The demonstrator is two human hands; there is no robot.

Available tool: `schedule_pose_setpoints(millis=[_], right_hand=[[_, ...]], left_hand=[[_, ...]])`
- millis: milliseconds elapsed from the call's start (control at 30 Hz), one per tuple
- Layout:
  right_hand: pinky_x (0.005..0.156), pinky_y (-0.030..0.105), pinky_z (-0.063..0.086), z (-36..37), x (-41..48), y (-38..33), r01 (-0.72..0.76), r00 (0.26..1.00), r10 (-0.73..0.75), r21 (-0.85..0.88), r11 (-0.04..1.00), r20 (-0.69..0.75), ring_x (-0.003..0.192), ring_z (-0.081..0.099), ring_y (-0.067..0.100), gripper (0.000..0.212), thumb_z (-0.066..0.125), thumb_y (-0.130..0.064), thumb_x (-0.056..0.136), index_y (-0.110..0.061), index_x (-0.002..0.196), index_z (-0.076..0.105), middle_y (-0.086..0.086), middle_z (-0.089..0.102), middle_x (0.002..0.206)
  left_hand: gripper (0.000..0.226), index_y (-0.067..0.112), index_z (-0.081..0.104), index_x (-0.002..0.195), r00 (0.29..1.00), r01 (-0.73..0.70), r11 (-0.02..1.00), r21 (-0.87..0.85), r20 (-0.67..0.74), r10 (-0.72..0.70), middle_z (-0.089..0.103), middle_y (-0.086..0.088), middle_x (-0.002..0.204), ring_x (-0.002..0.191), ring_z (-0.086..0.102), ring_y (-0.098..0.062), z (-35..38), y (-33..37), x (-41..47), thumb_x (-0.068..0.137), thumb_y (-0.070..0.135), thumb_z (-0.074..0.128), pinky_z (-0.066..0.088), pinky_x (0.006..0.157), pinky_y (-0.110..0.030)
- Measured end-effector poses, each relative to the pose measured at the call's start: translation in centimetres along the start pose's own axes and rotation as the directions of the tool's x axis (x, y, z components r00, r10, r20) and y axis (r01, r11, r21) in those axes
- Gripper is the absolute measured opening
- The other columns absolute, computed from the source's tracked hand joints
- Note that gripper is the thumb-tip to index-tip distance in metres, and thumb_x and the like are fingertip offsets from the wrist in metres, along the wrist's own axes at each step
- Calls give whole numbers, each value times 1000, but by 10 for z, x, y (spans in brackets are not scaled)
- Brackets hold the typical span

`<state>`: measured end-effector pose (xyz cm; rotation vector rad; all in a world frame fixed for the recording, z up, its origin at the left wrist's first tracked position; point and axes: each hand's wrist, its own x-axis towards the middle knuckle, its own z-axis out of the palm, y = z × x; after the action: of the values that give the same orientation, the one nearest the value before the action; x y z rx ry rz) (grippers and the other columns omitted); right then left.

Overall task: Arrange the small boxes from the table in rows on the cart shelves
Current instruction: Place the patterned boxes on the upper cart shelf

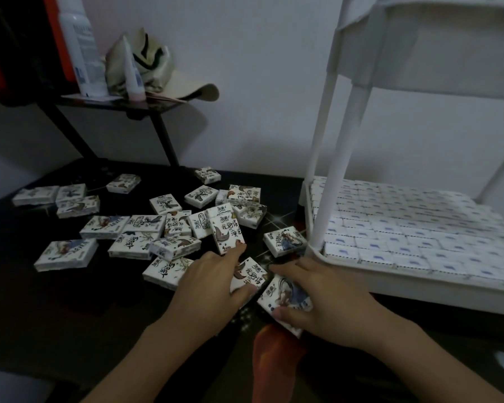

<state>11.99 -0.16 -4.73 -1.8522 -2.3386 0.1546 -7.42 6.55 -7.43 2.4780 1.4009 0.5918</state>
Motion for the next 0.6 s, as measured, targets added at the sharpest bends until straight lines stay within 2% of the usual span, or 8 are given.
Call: schedule_pose_setpoints(millis=[133,233,300,367,433,533,600], right_hand=[[77,14,41,0,-7,7,27,999,-23,237,971,-22,98,48,-5,47,66,-56,81,-44,122,45,-20,48,112],[85,30,52,0,-14,11,9,999,12,527,850,-37,99,60,4,35,72,-34,82,-38,110,51,-11,60,111],[83,30,54,-3,-20,14,-10,997,55,624,782,-53,97,64,6,32,70,-28,85,-39,109,52,-9,65,108],[81,20,52,-9,-28,16,-11,990,100,651,759,-100,95,64,0,29,68,-27,88,-42,109,53,-16,65,107],[79,24,54,-18,-37,18,-12,982,133,668,744,-132,90,66,3,25,66,-29,90,-38,110,55,-15,67,102],[70,29,56,-38,-52,21,-9,964,187,678,735,-190,77,68,8,18,62,-28,91,-38,105,58,-8,70,92],[60,25,50,-55,-64,25,0,940,226,661,750,-256,67,65,11,16,59,-26,94,-41,99,59,-5,69,80]], left_hand=[[81,36,28,146,999,36,979,-202,46,-27,48,19,119,111,50,-3,-1,3,0,80,39,75,47,95,-33],[66,44,45,133,995,73,943,-326,81,-49,46,19,115,107,52,1,-3,7,-4,78,26,77,50,94,-34],[52,47,55,116,991,97,885,-456,124,-45,52,17,111,101,57,1,-7,13,-7,80,15,74,54,88,-30],[47,41,58,110,987,124,801,-586,154,-39,60,13,107,93,63,2,-14,23,-9,83,5,69,58,78,-30],[45,41,58,108,986,132,737,-663,163,-31,63,13,107,93,64,3,-22,35,-10,86,3,64,59,74,-32],[44,46,61,104,990,64,700,-711,135,46,63,15,116,105,63,-8,-39,61,-8,87,6,62,57,78,-33],[41,41,62,107,989,-16,688,-726,90,118,66,15,114,104,64,-5,-52,84,-4,87,5,63,58,79,-29]])
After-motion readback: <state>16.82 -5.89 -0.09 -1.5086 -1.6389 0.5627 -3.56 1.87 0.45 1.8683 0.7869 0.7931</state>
